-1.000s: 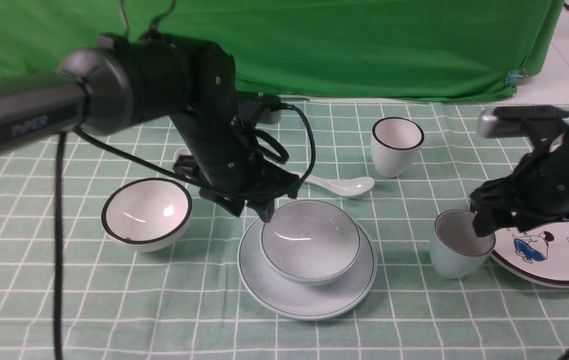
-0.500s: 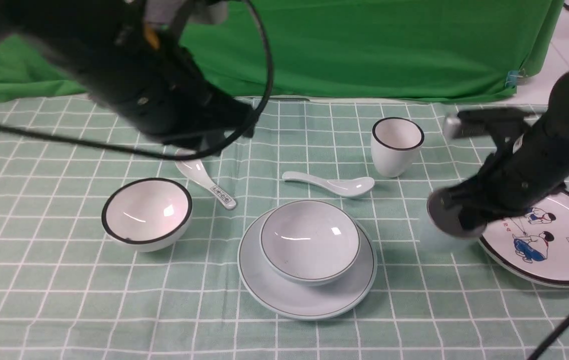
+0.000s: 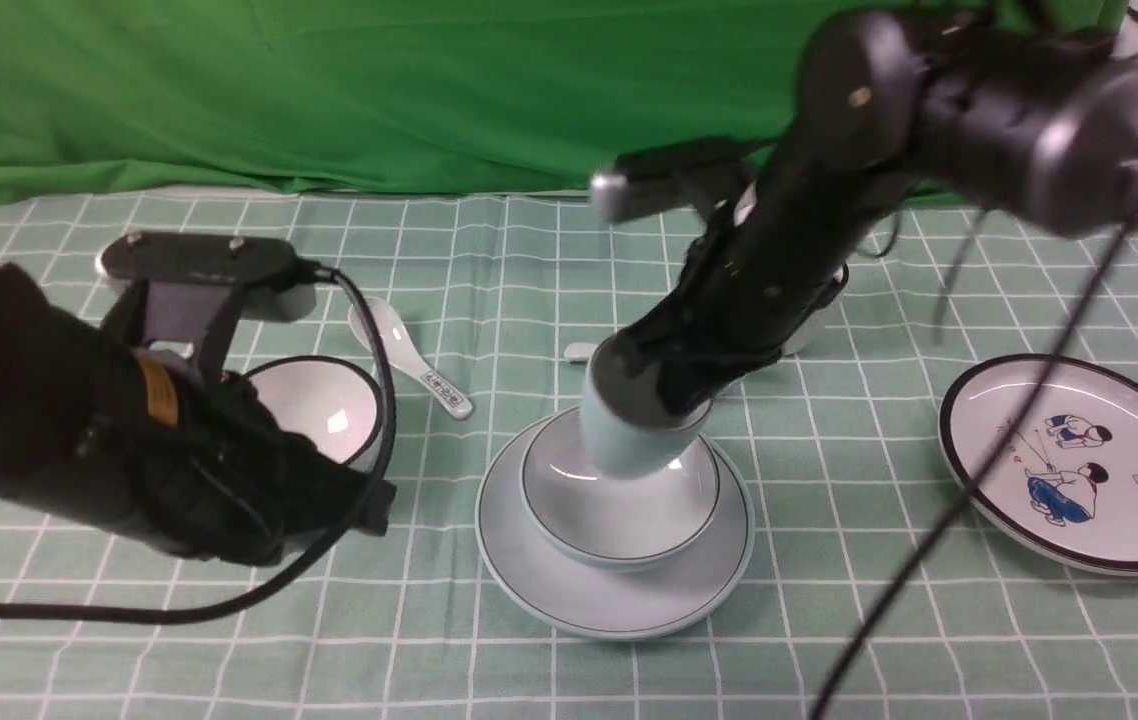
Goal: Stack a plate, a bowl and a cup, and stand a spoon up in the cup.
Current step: Use the right arm to put the blue teacup into the blue rice bowl in the middle
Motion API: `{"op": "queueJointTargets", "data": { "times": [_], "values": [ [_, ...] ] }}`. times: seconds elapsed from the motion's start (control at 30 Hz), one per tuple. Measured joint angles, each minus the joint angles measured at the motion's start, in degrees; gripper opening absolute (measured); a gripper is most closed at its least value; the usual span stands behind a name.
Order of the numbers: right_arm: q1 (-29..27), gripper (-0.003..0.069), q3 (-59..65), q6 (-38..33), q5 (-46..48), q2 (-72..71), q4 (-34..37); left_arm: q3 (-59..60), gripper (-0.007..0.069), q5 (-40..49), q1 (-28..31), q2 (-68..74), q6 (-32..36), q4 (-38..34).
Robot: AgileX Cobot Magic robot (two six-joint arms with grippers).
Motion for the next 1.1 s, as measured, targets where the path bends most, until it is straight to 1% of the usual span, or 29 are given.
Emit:
{"op": "queueJointTargets", "data": {
  "times": [0.2,0.27,0.4,0.47,0.53,0.57,0.6,0.67,0.73,0.83,0.87,1.0,1.1],
  "values": [
    [0.87,0.0092,-1.48,1.3,2.44,4.61,-0.24,0.38,0.0008,-0.47,0.0,-1.62,-0.37,0.12],
    [1.06,0.0107,-1.48,1.59,2.72,5.06,-0.36,0.38,0.0008,-0.64,0.0,-1.99,-0.37,0.13],
    [1.47,0.0201,-1.96,2.84,2.79,5.06,-1.4,0.38,0.0008,-1.12,0.0,-2.11,-0.41,0.37],
    [1.52,0.0265,-1.96,3.0,2.85,5.06,-1.67,0.38,0.0008,-1.43,0.0,-2.11,-0.41,0.37],
    [1.58,0.031,-1.96,3.05,2.85,5.06,-1.74,0.38,0.0008,-1.68,0.0,-2.11,-0.41,0.37],
    [1.58,0.0315,-1.96,3.05,2.85,5.06,-1.74,0.38,0.0008,-1.65,0.0,-2.11,-0.41,0.37],
    [1.58,0.0342,-2.09,3.05,2.85,5.01,-2.02,0.38,0.0008,-1.97,0.0,-2.11,-0.41,0.37],
    [1.58,0.0386,-3.55,3.05,3.69,4.96,-3.94,0.38,0.0008,-2.19,0.0,-2.11,-0.41,0.39],
    [1.58,0.0414,-5.81,3.05,5.06,4.48,-7.16,0.38,0.0008,-2.24,0.0,-2.11,-0.41,0.39],
    [1.28,0.0434,-10.58,2.75,5.75,2.65,-10.44,0.38,0.0008,-2.24,0.0,-2.11,-0.41,0.44],
    [1.08,0.0435,-13.15,1.57,5.75,2.2,-10.97,0.38,0.0008,-2.24,0.0,-2.11,-0.41,0.44],
    [0.0,0.0435,-20.14,-3.49,5.5,2.76,-11.02,0.38,0.0008,-2.13,0.0,-2.11,-0.41,-0.21],
    [-1.45,0.0435,-25.37,-6.16,5.44,7.27,-11.02,0.38,0.0008,-1.75,0.0,-2.11,-0.41,-0.97]
  ]
}}
